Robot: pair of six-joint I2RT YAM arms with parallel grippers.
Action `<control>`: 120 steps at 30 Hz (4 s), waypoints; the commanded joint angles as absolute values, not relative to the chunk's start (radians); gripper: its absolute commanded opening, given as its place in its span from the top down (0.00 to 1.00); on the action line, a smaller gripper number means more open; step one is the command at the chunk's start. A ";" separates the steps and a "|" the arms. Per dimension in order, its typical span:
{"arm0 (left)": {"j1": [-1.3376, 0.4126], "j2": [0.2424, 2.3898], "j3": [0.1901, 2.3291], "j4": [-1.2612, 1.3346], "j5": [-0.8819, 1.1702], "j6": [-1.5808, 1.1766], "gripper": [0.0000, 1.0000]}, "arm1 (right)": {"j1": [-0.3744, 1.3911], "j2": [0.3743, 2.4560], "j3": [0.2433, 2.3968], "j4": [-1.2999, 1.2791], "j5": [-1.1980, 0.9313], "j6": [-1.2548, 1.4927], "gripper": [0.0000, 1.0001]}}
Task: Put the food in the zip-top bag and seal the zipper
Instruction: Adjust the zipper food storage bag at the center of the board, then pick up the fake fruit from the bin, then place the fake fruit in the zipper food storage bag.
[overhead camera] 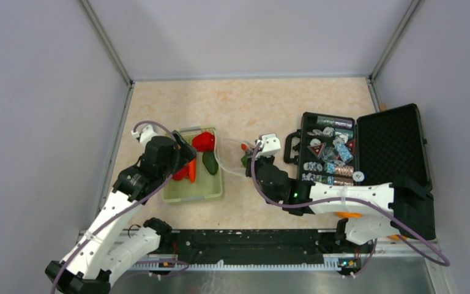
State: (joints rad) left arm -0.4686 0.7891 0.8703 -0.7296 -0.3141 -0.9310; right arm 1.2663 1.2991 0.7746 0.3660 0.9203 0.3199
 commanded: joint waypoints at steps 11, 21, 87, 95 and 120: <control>-0.359 0.828 0.736 -0.709 -0.270 -0.866 0.01 | 1.255 1.282 0.815 0.356 0.853 0.361 1.00; -0.265 0.943 0.684 -0.625 -0.315 -0.895 0.08 | 1.254 1.277 0.811 0.352 0.828 0.361 1.00; -0.248 0.846 0.694 -0.572 -0.150 -0.848 0.98 | 1.253 1.286 0.864 0.363 0.812 0.228 1.00; -0.249 0.819 0.735 -0.565 -0.053 -0.822 0.98 | 1.170 1.257 0.982 0.288 0.908 0.023 1.00; -0.248 0.710 0.819 -0.501 0.225 -0.809 0.98 | 1.169 1.444 0.991 0.155 0.606 0.356 1.00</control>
